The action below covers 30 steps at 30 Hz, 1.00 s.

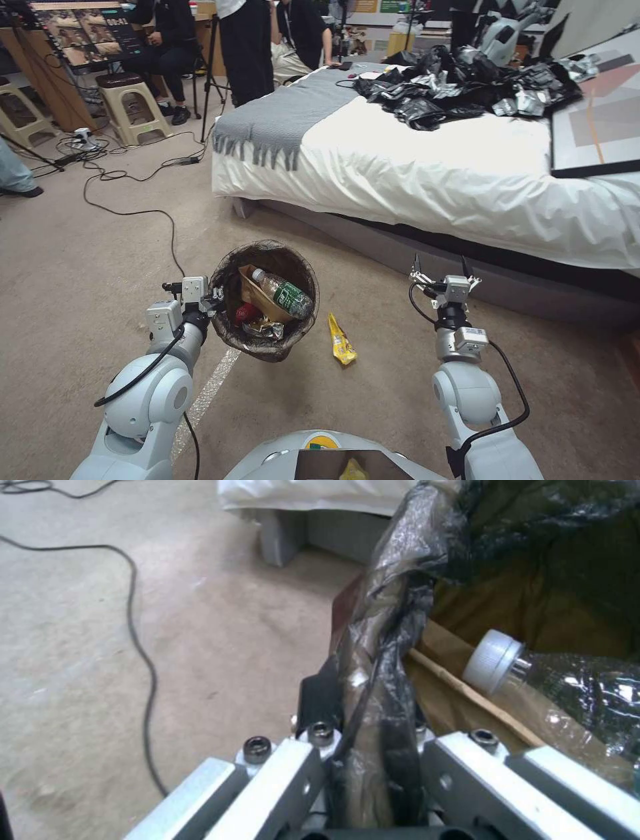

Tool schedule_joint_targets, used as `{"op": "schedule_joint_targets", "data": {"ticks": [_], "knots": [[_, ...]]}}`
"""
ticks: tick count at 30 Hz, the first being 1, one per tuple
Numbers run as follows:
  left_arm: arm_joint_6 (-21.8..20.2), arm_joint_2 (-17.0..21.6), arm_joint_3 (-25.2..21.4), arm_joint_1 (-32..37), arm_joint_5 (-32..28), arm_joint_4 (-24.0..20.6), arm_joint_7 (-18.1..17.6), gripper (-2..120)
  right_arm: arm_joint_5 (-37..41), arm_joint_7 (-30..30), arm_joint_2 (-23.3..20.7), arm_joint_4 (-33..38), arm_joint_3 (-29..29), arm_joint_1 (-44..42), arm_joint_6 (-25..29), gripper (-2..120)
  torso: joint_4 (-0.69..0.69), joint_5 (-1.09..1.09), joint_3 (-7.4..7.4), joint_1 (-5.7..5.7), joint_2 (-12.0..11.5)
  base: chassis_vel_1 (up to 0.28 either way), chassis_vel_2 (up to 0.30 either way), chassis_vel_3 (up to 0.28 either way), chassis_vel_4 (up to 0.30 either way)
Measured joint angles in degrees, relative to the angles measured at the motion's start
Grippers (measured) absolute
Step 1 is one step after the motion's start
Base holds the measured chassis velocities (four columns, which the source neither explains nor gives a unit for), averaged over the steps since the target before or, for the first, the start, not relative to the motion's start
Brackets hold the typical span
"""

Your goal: Pick up the trash bin, then pick up the garbage from the floor and place it into the trash bin.

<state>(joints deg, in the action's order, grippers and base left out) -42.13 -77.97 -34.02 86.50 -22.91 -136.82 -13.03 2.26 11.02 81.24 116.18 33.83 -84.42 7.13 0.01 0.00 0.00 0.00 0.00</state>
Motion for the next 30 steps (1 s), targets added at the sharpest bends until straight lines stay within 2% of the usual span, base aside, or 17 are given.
{"op": "schedule_joint_targets", "data": {"ticks": [5,7,8,9,10,11,12,13,14,15,16,19,20,22,25,26,30], "knots": [[0.14,-0.09,-0.15,0.12,1.84,0.05,0.8,0,-1.09,0.44,-0.46,0.83,-0.53,-0.58,-2.83,100,0.0,0.0,0.0,0.0,0.0,0.044,0.048,0.061,0.057],[0.13,-0.05,-0.16,0.25,2.37,0.05,1.15,0,-0.52,1.35,-1.64,2.6,-2.08,-0.93,-8.22,100,-0.02,0.01,0.0,0.0,0.0,0.0,0.0,0.0,0.0],[0.13,-0.05,-0.16,0.25,2.37,0.05,1.15,0,-0.52,1.35,-1.64,2.6,-2.08,-0.93,-8.22,100,-0.02,0.01,0.0,0.0,0.0,0.0,0.0,0.0,0.0],[0.2,0.01,-0.15,0.32,2.64,0.08,1.23,0,0.85,3.18,-3.0,4.66,-3.93,-0.8,-15.28,100,-0.03,-0.01,0.0,0.0,0.0,0.0,0.0,0.0,0.0],[0.25,0.06,-0.15,0.38,2.75,0.08,1.23,0,3.03,3.81,-4.42,5.94,-5.34,-0.26,-19.74,100,-0.04,0.0,0.0,0.0,0.0,0.0,0.0,0.0,0.0],[0.28,0.1,-0.15,0.48,2.77,0.05,1.28,0,5.6,4.05,-5.84,6.9,-6.63,0.67,-23.5,100,-0.03,0.01,0.0,0.0,0.0,0.0,0.0,0.0,0.0],[0.28,0.1,-0.15,0.48,2.77,0.05,1.28,0,5.6,4.05,-5.84,6.9,-6.63,0.67,-23.5,100,-0.03,0.01,0.0,0.0,0.0,0.0,0.0,0.0,0.0],[0.3,0.11,-0.15,0.56,2.82,0.03,1.4,0,8.86,4.13,-7.41,7.73,-7.94,1.8,-27.1,100,-0.02,0.01,0.0,0.0,0.0,0.0,0.0,0.0,0.0],[0.42,0.16,-0.16,0.64,3.01,0.03,1.54,0,16.76,4.89,-10.06,8.61,-10.02,4.2,-33.67,100,-0.02,0.0,0.0,0.0,0.0,0.0,0.0,0.0,0.0],[0.51,0.16,-0.23,0.69,3.11,0.03,1.58,0,22.26,5.76,-11.91,8.88,-11.33,5.95,-37.6,100,-0.01,0.01,0.0,0.0,0.0,0.0,0.0,0.0,0.0],[0.51,0.16,-0.23,0.69,3.11,0.03,1.58,0,22.26,5.76,-11.91,8.88,-11.33,5.95,-37.6,100,-0.01,0.01,0.0,0.0,0.0,0.0,0.0,0.0,0.0],[0.62,0.14,-0.74,0.97,3.2,-0.01,1.61,0,41.83,10.15,-19.8,7.38,-16.59,15.0,-49.05,100,0.0,-0.01,0.0,0.0,0.0,0.0,0.0,0.0,0.0],[0.62,0.14,-0.74,0.97,3.2,-0.01,1.61,0,41.83,10.15,-19.8,7.38,-16.59,15.0,-49.05,100,0.0,-0.01,0.0,0.0,0.0,0.0,0.0,0.0,0.0],[0.76,0.04,-1.11,1.2,3.27,-0.01,1.63,0,49.21,11.02,-23.37,2.42,-21.49,21.75,-50.39,100,0.01,0.0,0.01,0.01,0.0,0.0,0.0,0.0,0.0],[0.79,-0.09,-1.19,1.28,3.34,-0.01,1.64,0,53.01,11.52,-24.23,-0.6,-23.98,24.45,-50.43,100,0.0,0.0,0.01,0.01,0.0,0.0,0.0,0.0,0.0],[0.83,-0.23,-1.19,1.27,3.44,0.01,1.69,0,56.21,11.62,-24.38,-4.45,-26.6,27.14,-50.39,100,-0.01,0.01,0.01,0.01,0.0,0.0,0.0,0.0,0.0],[0.86,-0.4,-1.14,1.11,3.58,0.19,1.75,0,58.96,11.63,-23.66,-9.9,-30.71,30.78,-50.22,100,-0.02,0.0,0.01,0.01,0.0,0.0,0.0,0.0,0.0]]}}
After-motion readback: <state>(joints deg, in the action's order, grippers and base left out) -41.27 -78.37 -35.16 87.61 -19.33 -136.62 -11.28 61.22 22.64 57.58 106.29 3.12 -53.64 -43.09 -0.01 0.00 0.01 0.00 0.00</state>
